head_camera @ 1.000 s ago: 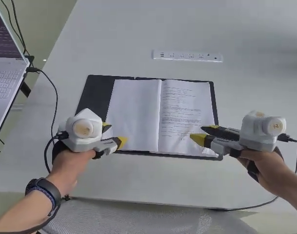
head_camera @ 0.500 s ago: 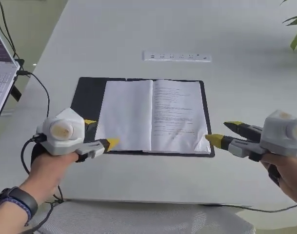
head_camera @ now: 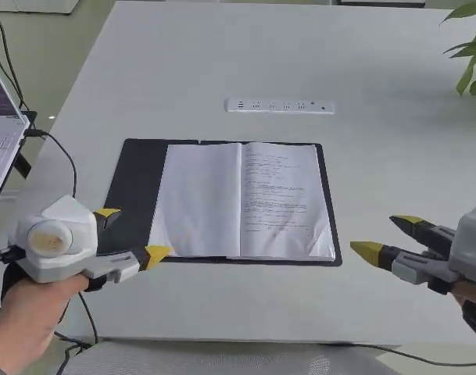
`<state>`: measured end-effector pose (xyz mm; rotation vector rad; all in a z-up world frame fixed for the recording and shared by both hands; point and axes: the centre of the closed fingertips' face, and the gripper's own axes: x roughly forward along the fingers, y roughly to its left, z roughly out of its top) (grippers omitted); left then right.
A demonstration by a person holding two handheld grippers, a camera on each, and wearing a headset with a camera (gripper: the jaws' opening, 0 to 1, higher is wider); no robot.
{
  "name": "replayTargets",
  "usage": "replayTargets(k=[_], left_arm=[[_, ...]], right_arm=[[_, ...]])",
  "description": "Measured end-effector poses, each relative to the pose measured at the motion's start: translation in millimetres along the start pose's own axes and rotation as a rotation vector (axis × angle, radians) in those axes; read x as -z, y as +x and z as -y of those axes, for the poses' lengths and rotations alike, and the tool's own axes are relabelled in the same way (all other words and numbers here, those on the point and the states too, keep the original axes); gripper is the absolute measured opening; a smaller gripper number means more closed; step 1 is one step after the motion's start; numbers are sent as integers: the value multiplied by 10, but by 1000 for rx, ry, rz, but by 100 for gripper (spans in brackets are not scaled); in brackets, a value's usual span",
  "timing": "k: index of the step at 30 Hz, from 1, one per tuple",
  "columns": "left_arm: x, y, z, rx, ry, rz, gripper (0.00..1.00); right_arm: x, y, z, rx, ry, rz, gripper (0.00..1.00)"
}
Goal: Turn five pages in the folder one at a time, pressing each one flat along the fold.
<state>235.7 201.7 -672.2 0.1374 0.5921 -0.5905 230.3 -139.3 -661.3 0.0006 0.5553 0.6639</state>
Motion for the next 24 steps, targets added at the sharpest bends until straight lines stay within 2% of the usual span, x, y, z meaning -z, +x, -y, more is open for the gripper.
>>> replayTargets(k=[3,5,11,15,24], left_arm=[[-2,-59,-38,-20,-18,5,72],[-19,-96,-47,-24,-29,18,72],[-12,-112,-89,-31,-30,13,72],[-55,-61,-81,-23,-25,15,71],[-174,107,19,13,-6,21,71]], right_arm=[[29,-19,8,7,6,-2,62],[46,-27,9,12,6,-6,64],[74,-46,24,20,12,-10,66],[95,-53,37,26,16,-12,66],[142,-59,60,42,36,-12,67]])
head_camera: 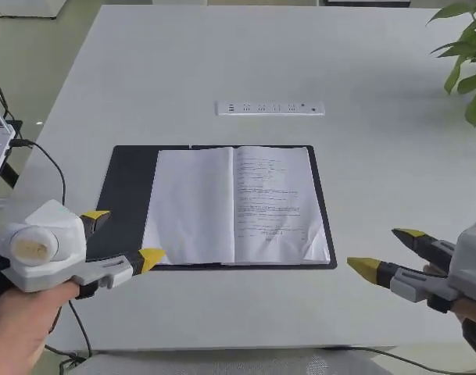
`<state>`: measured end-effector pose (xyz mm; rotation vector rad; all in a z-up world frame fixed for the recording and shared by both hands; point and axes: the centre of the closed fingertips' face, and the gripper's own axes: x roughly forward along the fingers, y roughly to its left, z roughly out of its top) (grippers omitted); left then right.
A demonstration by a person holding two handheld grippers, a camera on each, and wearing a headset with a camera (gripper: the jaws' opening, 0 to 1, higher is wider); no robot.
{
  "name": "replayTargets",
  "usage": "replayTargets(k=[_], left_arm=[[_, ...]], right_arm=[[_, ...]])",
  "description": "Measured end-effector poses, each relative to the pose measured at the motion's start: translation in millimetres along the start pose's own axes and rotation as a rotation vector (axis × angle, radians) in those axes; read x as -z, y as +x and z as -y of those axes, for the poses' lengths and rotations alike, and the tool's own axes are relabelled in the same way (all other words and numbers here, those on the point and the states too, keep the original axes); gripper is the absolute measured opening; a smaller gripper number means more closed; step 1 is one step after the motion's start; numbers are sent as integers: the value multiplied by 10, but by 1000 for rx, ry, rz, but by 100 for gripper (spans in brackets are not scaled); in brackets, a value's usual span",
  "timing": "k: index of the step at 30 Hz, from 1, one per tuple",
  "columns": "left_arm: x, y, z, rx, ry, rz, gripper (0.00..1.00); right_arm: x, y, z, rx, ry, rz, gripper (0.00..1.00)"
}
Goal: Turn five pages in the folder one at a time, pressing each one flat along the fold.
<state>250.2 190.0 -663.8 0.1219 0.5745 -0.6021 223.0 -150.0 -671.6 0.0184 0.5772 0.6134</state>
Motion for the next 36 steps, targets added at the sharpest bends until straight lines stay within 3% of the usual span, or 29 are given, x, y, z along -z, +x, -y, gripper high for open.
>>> replayTargets(k=[7,13,24,36], left_arm=[[-59,147,97,30,9,-2,70],[-174,329,293,89,42,0,70],[-414,775,833,222,123,5,68],[-510,1321,1329,326,179,-16,64]], right_arm=[[11,15,11,3,-3,-3,67],[22,21,-14,3,-1,-10,68],[60,-13,-39,9,37,3,67],[68,-123,50,31,53,19,67]])
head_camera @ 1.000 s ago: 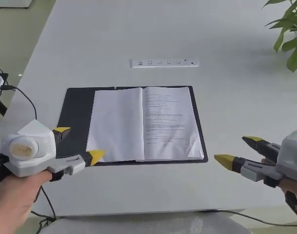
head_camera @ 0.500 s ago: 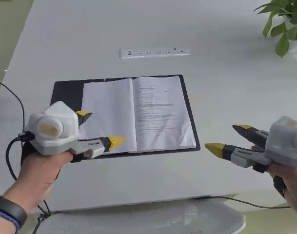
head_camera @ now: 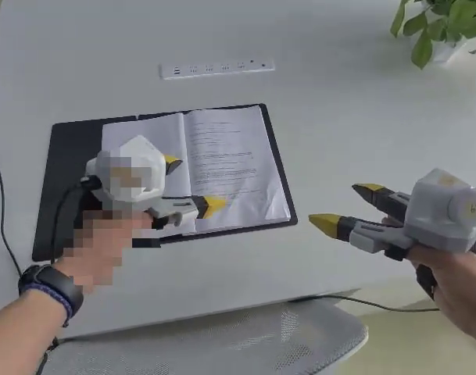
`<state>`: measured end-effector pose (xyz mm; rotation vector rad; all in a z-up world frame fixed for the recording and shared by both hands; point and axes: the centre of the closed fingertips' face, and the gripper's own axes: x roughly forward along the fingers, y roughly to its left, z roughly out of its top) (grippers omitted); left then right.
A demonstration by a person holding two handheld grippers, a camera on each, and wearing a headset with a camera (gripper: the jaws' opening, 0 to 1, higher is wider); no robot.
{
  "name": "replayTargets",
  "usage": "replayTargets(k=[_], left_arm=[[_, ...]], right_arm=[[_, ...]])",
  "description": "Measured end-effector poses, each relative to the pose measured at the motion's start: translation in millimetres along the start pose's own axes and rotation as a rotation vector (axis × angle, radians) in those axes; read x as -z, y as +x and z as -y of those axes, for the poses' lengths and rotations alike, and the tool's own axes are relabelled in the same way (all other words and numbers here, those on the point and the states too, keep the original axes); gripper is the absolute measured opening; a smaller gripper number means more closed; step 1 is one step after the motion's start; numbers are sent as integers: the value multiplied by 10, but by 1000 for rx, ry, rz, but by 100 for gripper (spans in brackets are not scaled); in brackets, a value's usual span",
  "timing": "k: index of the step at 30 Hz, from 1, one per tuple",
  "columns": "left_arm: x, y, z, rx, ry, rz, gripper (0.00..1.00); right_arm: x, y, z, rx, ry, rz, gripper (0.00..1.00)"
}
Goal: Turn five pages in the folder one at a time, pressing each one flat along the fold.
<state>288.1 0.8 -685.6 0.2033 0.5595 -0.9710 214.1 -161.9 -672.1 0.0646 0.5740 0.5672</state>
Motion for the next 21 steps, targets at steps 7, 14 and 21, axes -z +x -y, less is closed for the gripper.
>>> replayTargets(k=[7,14,21], left_arm=[[28,404,202,55,10,-27,63],[98,781,335,73,3,-48,60],[199,1105,461,85,10,-74,58]], right_arm=[[-13,-115,70,16,9,13,66],[-20,-182,139,27,15,22,66],[-17,-219,162,32,21,26,66]])
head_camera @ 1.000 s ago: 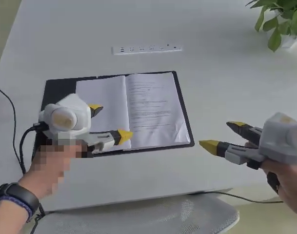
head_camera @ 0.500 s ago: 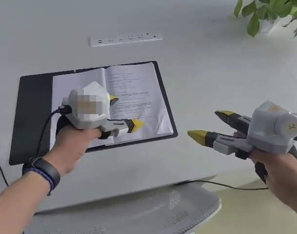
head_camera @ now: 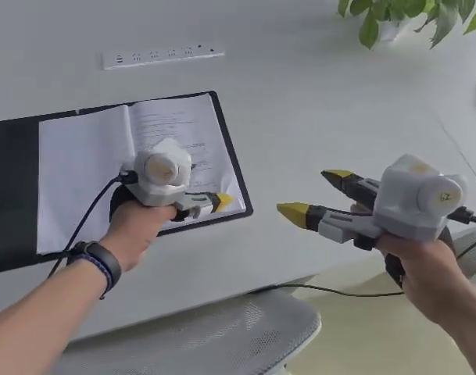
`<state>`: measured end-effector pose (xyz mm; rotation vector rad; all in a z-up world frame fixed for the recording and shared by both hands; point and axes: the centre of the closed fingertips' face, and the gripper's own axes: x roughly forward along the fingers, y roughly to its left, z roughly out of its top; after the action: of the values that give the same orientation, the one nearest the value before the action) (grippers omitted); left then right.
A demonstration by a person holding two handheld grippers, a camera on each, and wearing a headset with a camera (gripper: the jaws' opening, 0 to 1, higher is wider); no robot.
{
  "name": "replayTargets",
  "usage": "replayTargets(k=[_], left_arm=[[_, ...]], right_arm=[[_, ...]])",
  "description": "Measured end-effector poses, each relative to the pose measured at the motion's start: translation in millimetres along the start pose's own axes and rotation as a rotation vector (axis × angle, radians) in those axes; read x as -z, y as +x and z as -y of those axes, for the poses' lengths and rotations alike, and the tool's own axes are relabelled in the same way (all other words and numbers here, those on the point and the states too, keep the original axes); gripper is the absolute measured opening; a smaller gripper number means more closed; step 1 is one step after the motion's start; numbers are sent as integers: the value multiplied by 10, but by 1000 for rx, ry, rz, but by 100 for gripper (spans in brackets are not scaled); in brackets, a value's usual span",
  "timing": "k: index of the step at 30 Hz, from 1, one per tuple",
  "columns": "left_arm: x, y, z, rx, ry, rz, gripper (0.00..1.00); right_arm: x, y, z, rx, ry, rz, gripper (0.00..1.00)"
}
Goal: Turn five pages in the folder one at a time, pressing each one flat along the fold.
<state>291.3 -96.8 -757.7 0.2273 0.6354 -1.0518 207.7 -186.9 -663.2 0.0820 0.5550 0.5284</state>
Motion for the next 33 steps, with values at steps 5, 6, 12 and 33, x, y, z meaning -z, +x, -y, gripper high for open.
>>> replayTargets(k=[5,6,12,33], left_arm=[[102,124,7,-2,4,-34,57],[121,145,9,-2,11,-40,57],[182,236,4,-5,21,-62,57],[297,303,-61,-45,99,-80,50]], right_arm=[[17,-6,13,-1,0,-5,66],[28,-4,18,-2,-1,-9,66],[55,-5,39,-8,1,-16,65],[5,140,-88,-48,1,-25,64]])
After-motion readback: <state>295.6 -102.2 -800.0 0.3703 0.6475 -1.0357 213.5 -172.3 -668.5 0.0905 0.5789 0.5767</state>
